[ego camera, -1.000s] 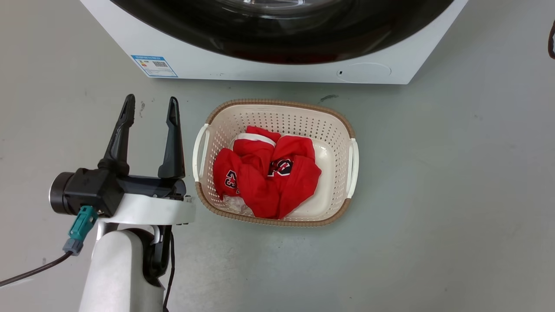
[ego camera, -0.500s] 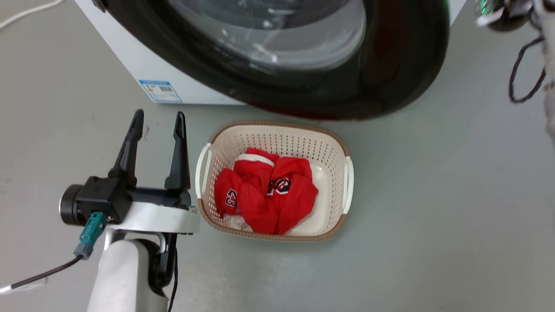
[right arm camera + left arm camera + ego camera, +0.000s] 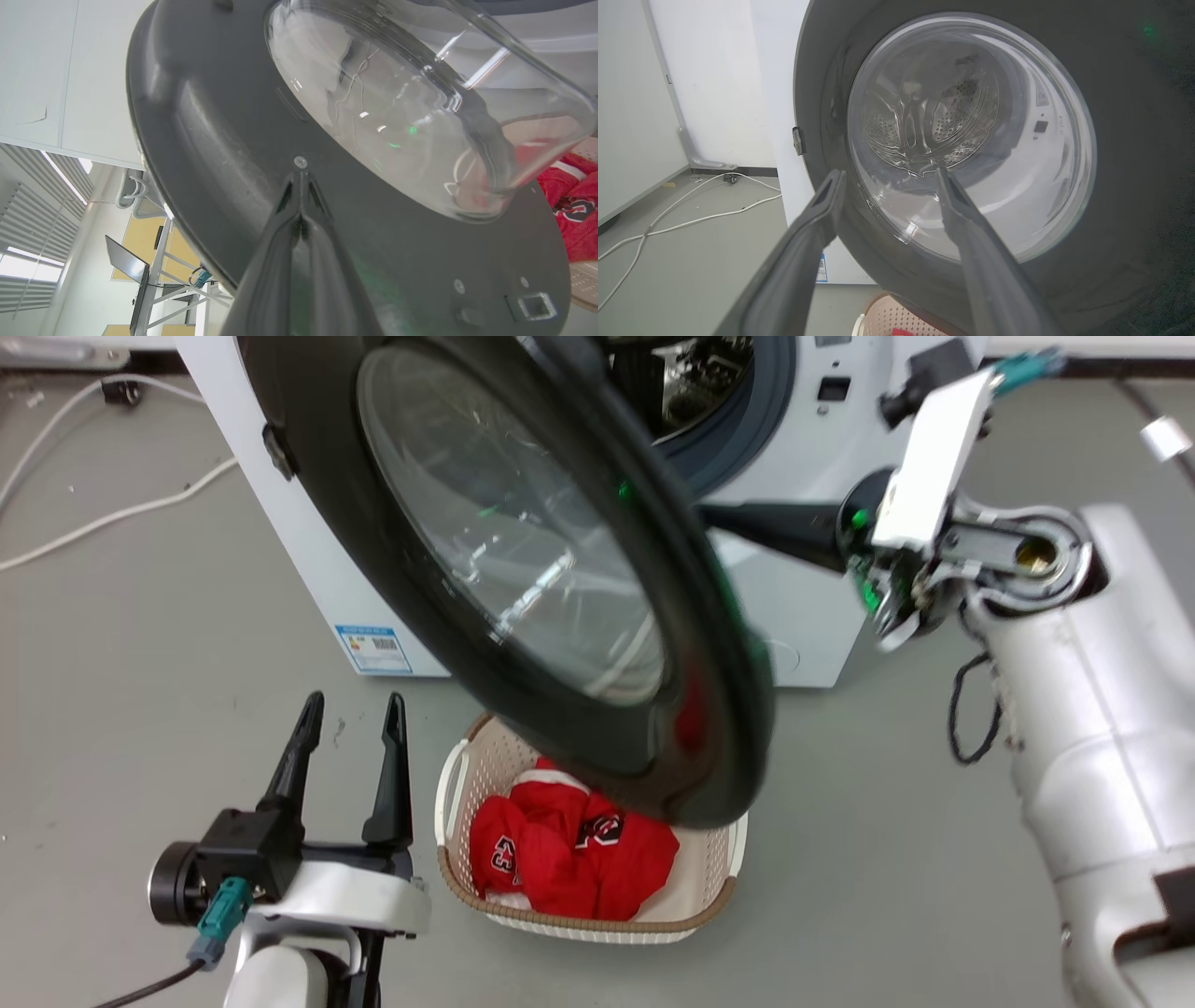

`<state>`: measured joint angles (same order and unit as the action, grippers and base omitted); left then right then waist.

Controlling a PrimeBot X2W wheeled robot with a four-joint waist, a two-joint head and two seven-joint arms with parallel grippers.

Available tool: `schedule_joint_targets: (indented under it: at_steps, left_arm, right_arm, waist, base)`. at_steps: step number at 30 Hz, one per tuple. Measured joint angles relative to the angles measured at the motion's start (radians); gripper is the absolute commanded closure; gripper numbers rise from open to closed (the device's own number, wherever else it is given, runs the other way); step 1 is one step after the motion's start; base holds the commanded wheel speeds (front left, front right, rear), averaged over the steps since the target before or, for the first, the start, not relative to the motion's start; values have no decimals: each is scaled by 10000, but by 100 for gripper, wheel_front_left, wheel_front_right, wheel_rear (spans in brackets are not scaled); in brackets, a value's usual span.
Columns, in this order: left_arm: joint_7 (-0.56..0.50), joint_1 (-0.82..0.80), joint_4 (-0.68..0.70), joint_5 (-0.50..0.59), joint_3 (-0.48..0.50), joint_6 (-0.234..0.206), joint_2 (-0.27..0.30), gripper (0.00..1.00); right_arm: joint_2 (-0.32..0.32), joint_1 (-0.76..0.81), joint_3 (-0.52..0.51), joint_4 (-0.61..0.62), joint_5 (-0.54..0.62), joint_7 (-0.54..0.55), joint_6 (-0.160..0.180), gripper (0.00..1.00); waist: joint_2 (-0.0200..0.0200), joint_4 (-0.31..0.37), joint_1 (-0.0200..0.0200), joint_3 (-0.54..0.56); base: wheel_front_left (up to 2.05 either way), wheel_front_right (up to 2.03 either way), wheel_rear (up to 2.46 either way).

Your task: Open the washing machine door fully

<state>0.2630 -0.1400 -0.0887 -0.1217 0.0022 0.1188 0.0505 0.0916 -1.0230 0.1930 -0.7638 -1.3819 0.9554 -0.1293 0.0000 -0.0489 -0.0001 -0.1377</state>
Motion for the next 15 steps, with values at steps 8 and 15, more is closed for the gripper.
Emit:
schedule_joint_targets:
  at_steps: [8, 15]
  left_arm:
    - [0, 385, -82, -94, -197, -144, 0, 0]
    - [0, 430, -146, -150, -326, -219, 0, 0]
  right_arm:
    - [-307, 1551, 644, 1701, -504, 19, 0, 100]
    - [-368, 2320, 2180, 2669, -1488, -675, 0, 100]
  waist:
    - [1, -12, -1, 526]
    - [0, -211, -1, 663]
  base:
    - [0, 0, 0]
    - [0, 0, 0]
